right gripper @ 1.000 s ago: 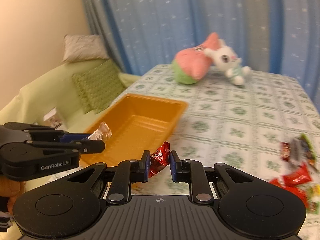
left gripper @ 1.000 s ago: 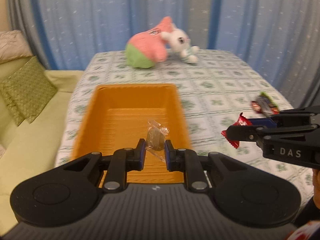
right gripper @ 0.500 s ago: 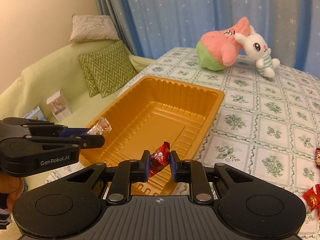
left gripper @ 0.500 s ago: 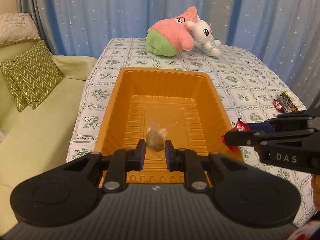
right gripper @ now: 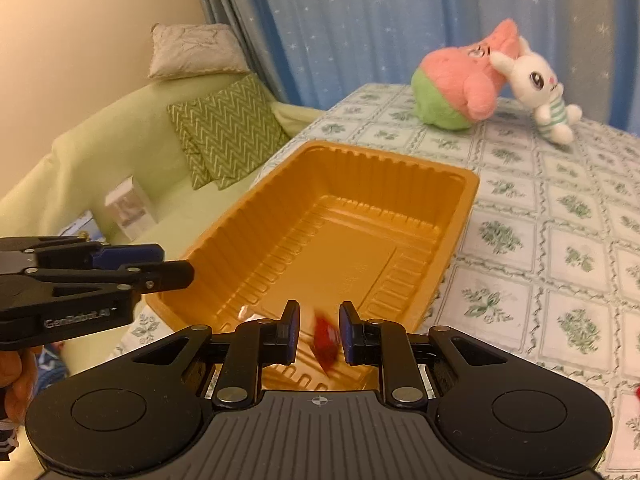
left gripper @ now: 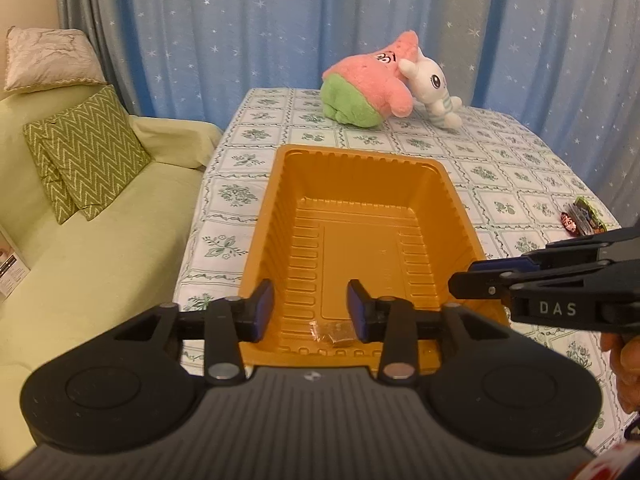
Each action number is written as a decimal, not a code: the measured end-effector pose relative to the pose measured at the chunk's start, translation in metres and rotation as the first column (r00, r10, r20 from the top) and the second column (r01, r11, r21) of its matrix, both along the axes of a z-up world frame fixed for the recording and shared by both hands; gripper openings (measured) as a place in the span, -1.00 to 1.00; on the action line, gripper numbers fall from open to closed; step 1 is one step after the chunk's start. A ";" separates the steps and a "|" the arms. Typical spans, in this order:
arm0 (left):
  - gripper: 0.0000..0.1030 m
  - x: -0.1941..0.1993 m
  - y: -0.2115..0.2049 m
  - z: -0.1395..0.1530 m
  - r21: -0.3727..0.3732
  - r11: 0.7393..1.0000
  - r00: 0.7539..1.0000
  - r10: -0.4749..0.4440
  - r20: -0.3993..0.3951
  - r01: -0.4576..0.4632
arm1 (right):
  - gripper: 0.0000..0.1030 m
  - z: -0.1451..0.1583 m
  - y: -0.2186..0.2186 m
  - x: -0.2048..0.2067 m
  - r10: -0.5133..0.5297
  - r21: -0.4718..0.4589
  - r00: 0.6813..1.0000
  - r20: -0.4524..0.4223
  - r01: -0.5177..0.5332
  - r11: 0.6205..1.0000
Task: Organize snacks
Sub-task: 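Open the left tool over the tray while the right tool opens, dropping its candy, then move both open tools back toward the candy pile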
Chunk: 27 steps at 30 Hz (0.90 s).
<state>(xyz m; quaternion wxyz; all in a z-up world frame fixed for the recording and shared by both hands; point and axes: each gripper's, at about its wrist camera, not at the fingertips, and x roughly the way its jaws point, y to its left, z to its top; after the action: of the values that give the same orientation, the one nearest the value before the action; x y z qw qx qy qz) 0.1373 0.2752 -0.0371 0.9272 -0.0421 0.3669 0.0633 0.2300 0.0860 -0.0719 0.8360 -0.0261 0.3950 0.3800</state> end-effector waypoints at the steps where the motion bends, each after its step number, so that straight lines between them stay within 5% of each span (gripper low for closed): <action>1: -0.12 -0.002 -0.001 0.002 -0.002 1.000 1.000 0.003 0.006 -0.003 | -0.43 0.001 -0.002 0.000 -0.009 0.002 1.000 -0.004 0.009 1.000; 4: -0.06 -0.009 -0.005 0.008 -0.002 1.000 1.000 0.004 0.015 -0.004 | -0.11 0.008 -0.014 -0.003 -0.044 0.017 0.999 0.002 0.044 0.999; 14: 0.42 -0.032 -0.045 0.027 -0.010 1.000 0.999 -0.019 0.046 0.019 | -0.01 0.036 -0.089 -0.045 -0.234 0.023 0.972 0.013 0.233 0.972; 27: 0.64 -0.044 -0.139 0.050 -0.054 0.989 0.989 -0.132 0.069 0.136 | 0.05 0.062 -0.216 -0.101 -0.453 0.026 0.889 0.069 0.452 0.891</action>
<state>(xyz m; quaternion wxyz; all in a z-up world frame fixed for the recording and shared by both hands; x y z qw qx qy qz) 0.0934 0.1358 0.0128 0.9391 -0.0464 0.3402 -0.0111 0.1289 -0.1301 -0.0103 0.9155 0.0566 0.3577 0.1755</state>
